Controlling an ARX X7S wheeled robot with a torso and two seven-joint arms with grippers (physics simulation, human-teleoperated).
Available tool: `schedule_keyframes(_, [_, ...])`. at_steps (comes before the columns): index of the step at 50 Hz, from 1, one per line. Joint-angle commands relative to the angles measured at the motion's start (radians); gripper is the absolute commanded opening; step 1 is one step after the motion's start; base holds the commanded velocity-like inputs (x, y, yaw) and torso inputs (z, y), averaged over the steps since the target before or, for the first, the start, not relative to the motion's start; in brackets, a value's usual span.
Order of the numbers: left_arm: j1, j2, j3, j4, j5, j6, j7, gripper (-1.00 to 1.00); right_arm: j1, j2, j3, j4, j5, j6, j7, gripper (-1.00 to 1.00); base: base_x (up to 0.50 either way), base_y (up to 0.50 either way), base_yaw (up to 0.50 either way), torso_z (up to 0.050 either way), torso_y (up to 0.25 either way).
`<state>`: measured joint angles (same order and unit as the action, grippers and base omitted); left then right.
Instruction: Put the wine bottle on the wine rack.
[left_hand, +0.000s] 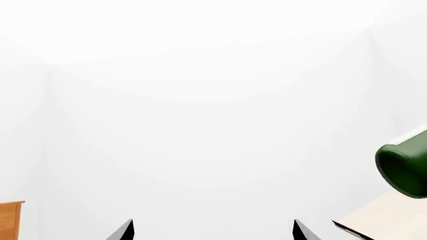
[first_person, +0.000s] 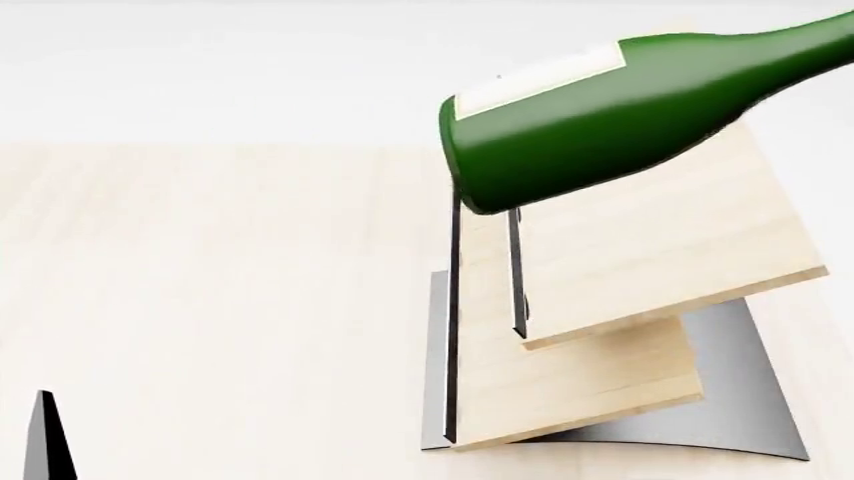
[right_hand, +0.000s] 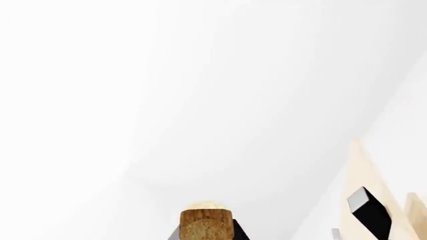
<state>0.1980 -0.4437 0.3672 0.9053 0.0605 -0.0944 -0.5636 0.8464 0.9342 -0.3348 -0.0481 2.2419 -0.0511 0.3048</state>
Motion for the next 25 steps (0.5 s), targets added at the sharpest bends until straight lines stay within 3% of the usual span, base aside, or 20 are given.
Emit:
schedule_keyframes(1, [0.001,-0.002,0.003,0.001,0.002,0.0,-0.002,1.0,-0.024,0.008,0.028,0.029,-0.02,-0.005,-0.024,-1.0,0.0,0.0,0.0,0.0,0.0])
schedule_keyframes(25, [0.002,-0.005,0.007,-0.003,0.002,0.007,-0.008,1.0,-0.008,0.004,0.005,0.049,-0.049,0.014,-0.015,-1.0,0.0,0.0,0.0,0.0,0.001])
